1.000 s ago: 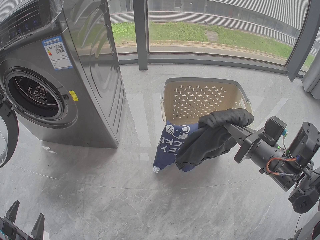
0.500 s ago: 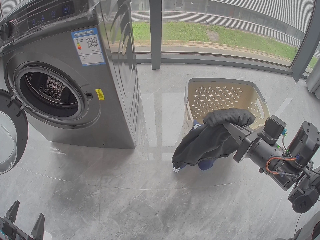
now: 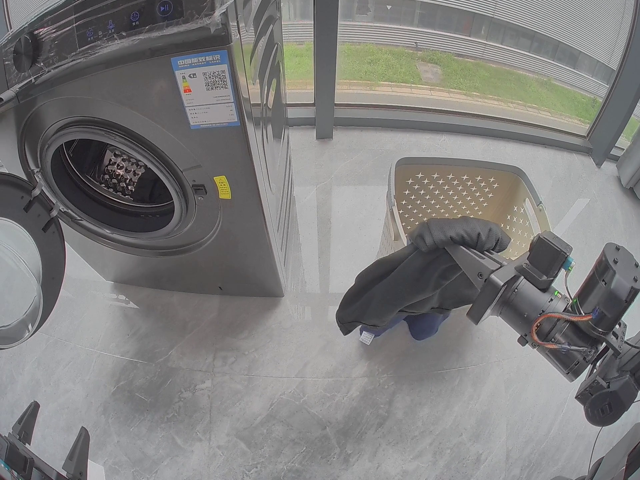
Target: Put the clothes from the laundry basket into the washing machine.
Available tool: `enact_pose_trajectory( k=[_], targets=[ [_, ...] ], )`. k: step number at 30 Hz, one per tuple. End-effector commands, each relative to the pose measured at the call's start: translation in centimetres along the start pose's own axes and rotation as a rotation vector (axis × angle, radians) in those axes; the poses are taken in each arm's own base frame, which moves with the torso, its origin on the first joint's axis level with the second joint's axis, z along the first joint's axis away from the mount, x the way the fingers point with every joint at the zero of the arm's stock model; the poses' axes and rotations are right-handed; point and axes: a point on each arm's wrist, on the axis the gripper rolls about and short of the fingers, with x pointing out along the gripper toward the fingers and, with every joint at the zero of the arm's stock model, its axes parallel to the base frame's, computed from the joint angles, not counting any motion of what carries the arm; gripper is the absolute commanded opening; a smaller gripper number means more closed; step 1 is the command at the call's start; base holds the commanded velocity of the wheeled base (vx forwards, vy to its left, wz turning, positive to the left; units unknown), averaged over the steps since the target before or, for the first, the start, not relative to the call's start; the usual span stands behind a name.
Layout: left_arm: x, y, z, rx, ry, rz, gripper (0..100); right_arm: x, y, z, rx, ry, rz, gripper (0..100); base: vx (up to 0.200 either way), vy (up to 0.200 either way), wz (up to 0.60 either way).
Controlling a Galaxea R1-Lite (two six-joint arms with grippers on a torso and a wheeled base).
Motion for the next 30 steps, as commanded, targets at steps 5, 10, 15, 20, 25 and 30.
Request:
enact_pose_trajectory(
  k=[5, 10, 15, 20, 25, 30],
  targets=[
    [0.08, 0.01, -0.28, -0.001, 0.011, 0.0, 100, 0.04, 0.01, -0.08, 0.0, 0.002, 0.001, 0, 0.0, 0.04, 0.0],
    [0.07, 0.01, -0.24, -0.001, 0.01, 0.0, 100, 0.05, 0.03, -0.21, 0.0, 0.008, 0.001, 0, 0.0, 0.2, 0.0],
    [0.07, 0.01, -0.24, -0.001, 0.01, 0.0, 100, 0.04, 0.18, -0.22, 0.002, 0.008, 0.007, 0, 0.0, 0.2, 0.0],
    [0.07, 0.01, -0.24, -0.003, 0.01, 0.0, 100, 0.04, 0.14, -0.22, 0.002, 0.008, 0.006, 0, 0.0, 0.2, 0.0],
    [0.07, 0.01, -0.24, -0.003, 0.01, 0.0, 100, 0.04, 0.18, -0.22, 0.002, 0.008, 0.007, 0, 0.0, 0.2, 0.0],
    [0.07, 0.01, -0.24, -0.003, 0.01, 0.0, 100, 0.04, 0.18, -0.22, 0.002, 0.008, 0.007, 0, 0.0, 0.2, 0.0]
  ],
)
